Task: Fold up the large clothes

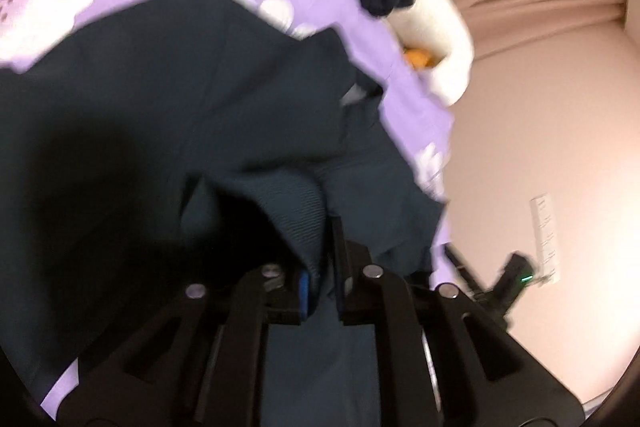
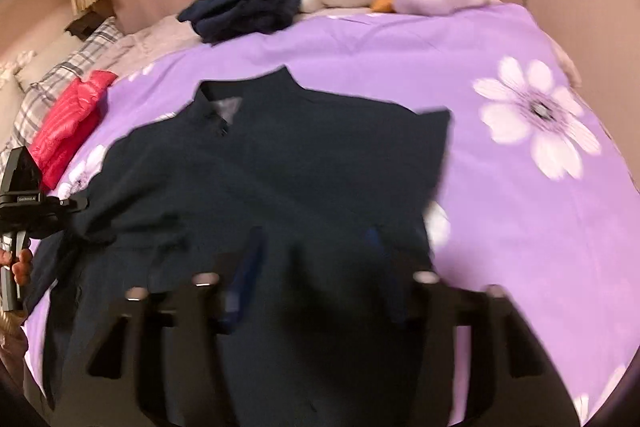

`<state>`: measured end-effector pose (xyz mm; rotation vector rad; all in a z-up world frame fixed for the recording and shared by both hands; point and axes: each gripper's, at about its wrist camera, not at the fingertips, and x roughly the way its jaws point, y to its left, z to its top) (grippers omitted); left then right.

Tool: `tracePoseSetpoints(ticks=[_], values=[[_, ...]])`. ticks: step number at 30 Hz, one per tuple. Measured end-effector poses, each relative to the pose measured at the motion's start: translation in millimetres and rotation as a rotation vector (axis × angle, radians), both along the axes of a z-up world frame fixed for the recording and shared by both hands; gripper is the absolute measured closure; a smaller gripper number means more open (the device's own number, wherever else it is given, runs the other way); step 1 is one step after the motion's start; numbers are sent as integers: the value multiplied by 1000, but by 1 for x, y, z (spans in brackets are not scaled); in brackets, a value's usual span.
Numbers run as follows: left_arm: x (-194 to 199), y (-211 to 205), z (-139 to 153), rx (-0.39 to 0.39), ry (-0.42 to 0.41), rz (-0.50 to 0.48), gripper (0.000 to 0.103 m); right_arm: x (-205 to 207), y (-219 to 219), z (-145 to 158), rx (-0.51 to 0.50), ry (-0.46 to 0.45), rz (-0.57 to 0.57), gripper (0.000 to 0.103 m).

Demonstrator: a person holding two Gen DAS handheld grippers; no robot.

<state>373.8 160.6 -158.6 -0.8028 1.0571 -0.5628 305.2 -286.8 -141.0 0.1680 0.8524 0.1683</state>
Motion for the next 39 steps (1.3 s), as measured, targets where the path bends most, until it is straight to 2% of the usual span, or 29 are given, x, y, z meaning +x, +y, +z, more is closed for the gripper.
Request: tracePoseSetpoints(ticks=[2,3,5,7,10,11,13,14,15,16,17,18,20,24,25,26,28,29,30,31,32,35,37,39], values=[[5,-5,17,-54,-30,-52,95,10,7,-9,3,28,40,72],[7,-13,23,-44,-25,-82,95,15,11,-22,-4,86,68,73],[6,-13,22,8,27,-110,95,17,16,-46,-81,192,98,77],[2,-7,13,34,70,-122,95,10,15,-61,-97,278,144,79],[-13,1,-12,176,117,-136,89,-5,9,-59,-112,304,166,81],[-18,6,-24,185,143,-128,84,-7,5,-56,-108,320,162,81],[-28,12,-35,151,152,-123,71,-9,-6,-48,-99,339,146,79],[-30,12,-34,129,142,-121,58,-10,-10,-42,-100,325,133,79],[-34,14,-32,95,126,-116,38,-12,-18,-29,-64,284,119,77],[-37,15,-30,73,114,-104,30,-15,-24,-18,-24,242,102,74],[-37,16,-26,51,96,-84,21,-15,-32,-7,12,199,73,63],[-34,17,-21,24,77,-66,18,-12,-43,6,36,145,17,50],[-27,20,-18,0,68,-39,18,-1,-57,17,24,88,-67,39],[-2,3,-20,-34,87,-30,19,46,-75,11,65,84,-182,36],[0,0,-21,-37,93,-20,20,46,-75,11,65,84,-182,36],[2,0,-26,-47,108,-1,26,60,-78,2,92,100,-205,36],[3,3,-32,-80,129,11,53,75,-82,-13,154,133,-225,36],[6,0,-34,-84,130,-2,76,81,-83,-25,211,157,-225,48],[8,-3,-34,-62,121,-7,88,86,-84,-33,257,175,-212,80],[12,-7,-33,-45,107,-9,89,91,-85,-38,281,192,-208,90],[13,-7,-31,-26,82,2,91,87,-87,-40,295,188,-218,96],[21,-17,-19,7,-13,-14,91,76,-109,-37,342,99,-290,98],[30,-35,-13,192,-69,-43,91,74,-129,-42,446,67,-360,98],[44,-50,-26,283,-14,-48,91,80,-131,-52,412,108,-394,98]])
